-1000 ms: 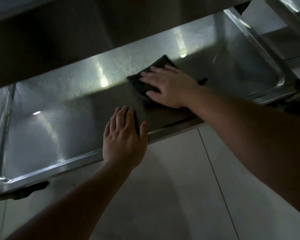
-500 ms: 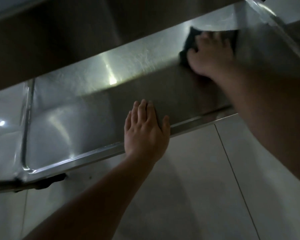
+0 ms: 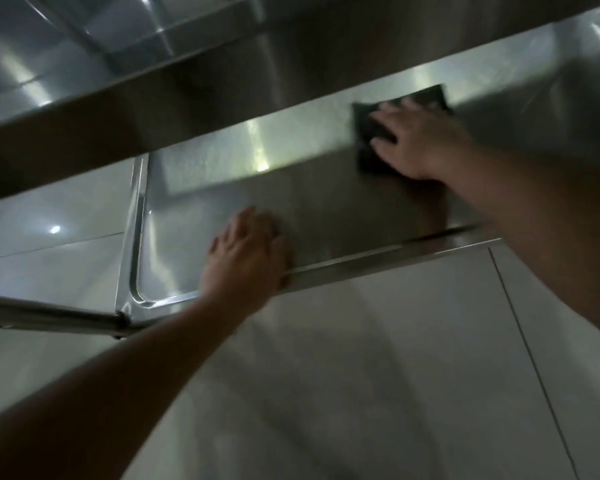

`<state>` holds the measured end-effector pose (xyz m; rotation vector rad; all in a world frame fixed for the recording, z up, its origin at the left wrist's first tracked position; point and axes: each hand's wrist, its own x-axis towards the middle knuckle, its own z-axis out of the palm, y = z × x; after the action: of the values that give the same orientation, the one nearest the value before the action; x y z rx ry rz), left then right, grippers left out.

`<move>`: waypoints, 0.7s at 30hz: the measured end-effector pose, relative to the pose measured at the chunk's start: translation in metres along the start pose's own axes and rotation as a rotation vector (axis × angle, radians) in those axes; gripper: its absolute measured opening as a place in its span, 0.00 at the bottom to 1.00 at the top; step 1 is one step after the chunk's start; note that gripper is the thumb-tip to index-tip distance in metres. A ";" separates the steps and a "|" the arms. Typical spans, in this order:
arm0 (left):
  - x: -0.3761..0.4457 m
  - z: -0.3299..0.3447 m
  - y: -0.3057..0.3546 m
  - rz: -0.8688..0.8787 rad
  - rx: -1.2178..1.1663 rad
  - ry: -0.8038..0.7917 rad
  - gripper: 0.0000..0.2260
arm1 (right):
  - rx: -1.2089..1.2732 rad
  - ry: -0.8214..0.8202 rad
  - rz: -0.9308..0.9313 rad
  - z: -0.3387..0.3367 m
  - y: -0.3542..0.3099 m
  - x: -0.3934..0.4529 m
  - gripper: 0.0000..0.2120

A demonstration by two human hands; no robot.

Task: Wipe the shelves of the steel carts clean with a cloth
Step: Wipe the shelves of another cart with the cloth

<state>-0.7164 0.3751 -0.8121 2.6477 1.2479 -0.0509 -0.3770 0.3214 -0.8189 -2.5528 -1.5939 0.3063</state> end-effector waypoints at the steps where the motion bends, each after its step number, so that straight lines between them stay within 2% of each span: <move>1: -0.004 -0.004 -0.025 -0.077 -0.015 0.002 0.22 | 0.008 0.036 0.131 0.000 0.011 -0.001 0.38; 4: -0.018 -0.006 -0.074 -0.250 -0.081 0.008 0.30 | 0.024 0.062 0.445 0.003 0.014 -0.001 0.35; 6: -0.022 0.001 -0.083 -0.308 -0.119 0.028 0.32 | 0.069 0.059 0.536 0.005 -0.011 0.003 0.35; 8: -0.022 0.009 -0.083 -0.338 -0.143 0.084 0.33 | 0.101 0.054 0.525 0.009 -0.046 0.007 0.35; 10: -0.022 0.013 -0.081 -0.341 -0.131 0.115 0.34 | 0.070 0.031 0.375 0.015 -0.089 0.008 0.35; 14: -0.021 0.014 -0.084 -0.339 -0.132 0.124 0.33 | 0.009 -0.173 -0.220 0.031 -0.196 0.004 0.34; 16: -0.019 0.012 -0.086 -0.333 -0.156 0.115 0.30 | 0.004 -0.265 -0.414 0.039 -0.227 -0.007 0.34; 18: -0.017 0.008 -0.090 -0.315 -0.191 0.073 0.29 | 0.001 -0.259 -0.487 0.044 -0.224 -0.022 0.34; 21: -0.019 0.000 -0.106 -0.258 -0.195 -0.011 0.29 | -0.033 -0.235 -0.603 0.040 -0.181 -0.050 0.34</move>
<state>-0.8098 0.4257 -0.8288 2.3087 1.5007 0.0154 -0.5660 0.3563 -0.8157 -1.9725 -2.3600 0.5218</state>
